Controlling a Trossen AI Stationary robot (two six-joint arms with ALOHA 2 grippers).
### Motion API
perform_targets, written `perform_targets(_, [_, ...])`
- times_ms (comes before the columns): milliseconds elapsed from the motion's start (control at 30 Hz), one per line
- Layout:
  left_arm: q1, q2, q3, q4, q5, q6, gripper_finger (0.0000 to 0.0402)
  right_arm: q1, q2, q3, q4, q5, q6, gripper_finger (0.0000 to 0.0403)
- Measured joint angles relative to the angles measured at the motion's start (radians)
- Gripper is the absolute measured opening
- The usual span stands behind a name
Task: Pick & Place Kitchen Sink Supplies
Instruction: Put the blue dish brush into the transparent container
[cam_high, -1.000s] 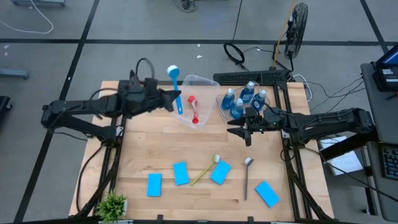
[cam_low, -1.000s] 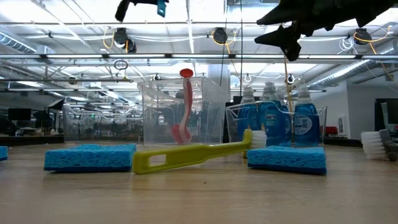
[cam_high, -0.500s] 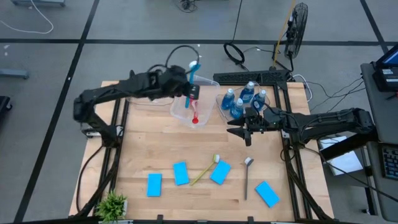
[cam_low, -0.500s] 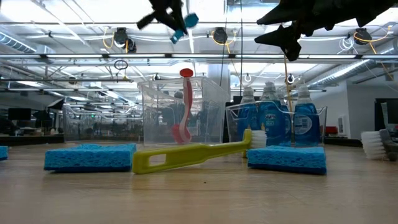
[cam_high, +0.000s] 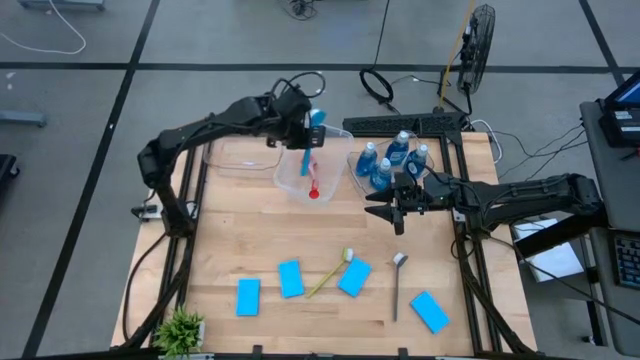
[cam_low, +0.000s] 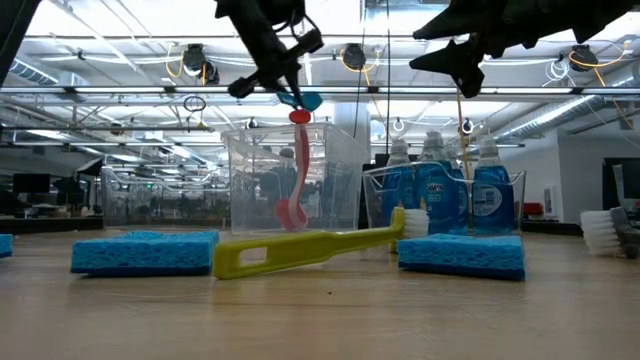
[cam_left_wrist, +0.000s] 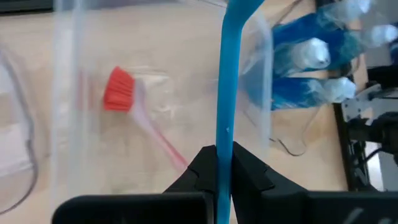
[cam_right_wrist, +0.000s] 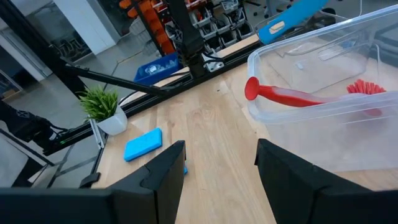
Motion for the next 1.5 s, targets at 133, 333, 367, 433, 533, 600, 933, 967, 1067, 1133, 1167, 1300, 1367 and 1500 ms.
perform_targets(133, [0.020, -0.002, 0.000, -0.071, 0.025, -0.036, 0.0018, 0.000, 0.000, 0.000, 0.000, 0.000, -0.019, 0.0185])
perform_targets(333, [0.043, 0.016, 0.002, -0.156, 0.079, -0.080, 0.0021, 0.000, 0.000, 0.000, 0.000, 0.000, -0.030, 0.0185])
perform_targets(367, [0.046, 0.020, 0.001, -0.157, 0.092, -0.088, 0.0020, 0.000, 0.000, 0.000, 0.000, 0.000, -0.030, 0.0185])
perform_targets(433, [0.053, 0.023, 0.000, -0.155, 0.127, -0.104, 0.0019, 0.000, 0.000, 0.000, 0.000, 0.000, -0.030, 0.0185])
perform_targets(533, [0.059, 0.033, 0.003, -0.136, 0.186, -0.137, 0.0019, 0.000, 0.000, 0.000, -0.001, 0.000, -0.030, 0.0185])
perform_targets(600, [0.060, 0.050, 0.002, -0.132, 0.210, -0.155, 0.0020, 0.000, 0.000, 0.000, -0.001, 0.000, -0.030, 0.0185])
perform_targets(933, [0.049, 0.080, 0.000, -0.119, 0.207, -0.224, 0.0023, 0.000, 0.000, 0.000, -0.016, -0.001, -0.028, 0.0185])
perform_targets(967, [0.050, 0.080, 0.000, -0.119, 0.202, -0.230, 0.0024, 0.000, 0.000, 0.000, -0.020, -0.001, -0.025, 0.0185])
perform_targets(1067, [0.049, 0.081, 0.000, -0.122, 0.200, -0.245, 0.0024, 0.000, 0.000, 0.000, -0.027, -0.001, -0.022, 0.0185])
perform_targets(1133, [0.046, 0.080, 0.000, -0.122, 0.200, -0.249, 0.0021, 0.000, 0.000, 0.000, -0.031, -0.001, -0.022, 0.0185])
perform_targets(1167, [0.043, 0.080, -0.001, -0.121, 0.200, -0.250, 0.0020, 0.000, 0.000, 0.000, -0.031, -0.001, -0.022, 0.0185])
perform_targets(1300, [0.039, 0.080, -0.012, -0.125, 0.199, -0.251, 0.0021, 0.000, 0.000, 0.000, -0.031, -0.001, -0.022, 0.0185])
perform_targets(1367, [0.040, 0.080, -0.013, -0.137, 0.187, -0.256, 0.0024, 0.000, 0.000, 0.000, -0.031, -0.001, -0.022, 0.0185])
perform_targets(1500, [0.040, 0.080, -0.014, -0.148, 0.152, -0.254, 0.0021, 0.000, 0.000, 0.000, -0.031, -0.001, -0.022, 0.0185])
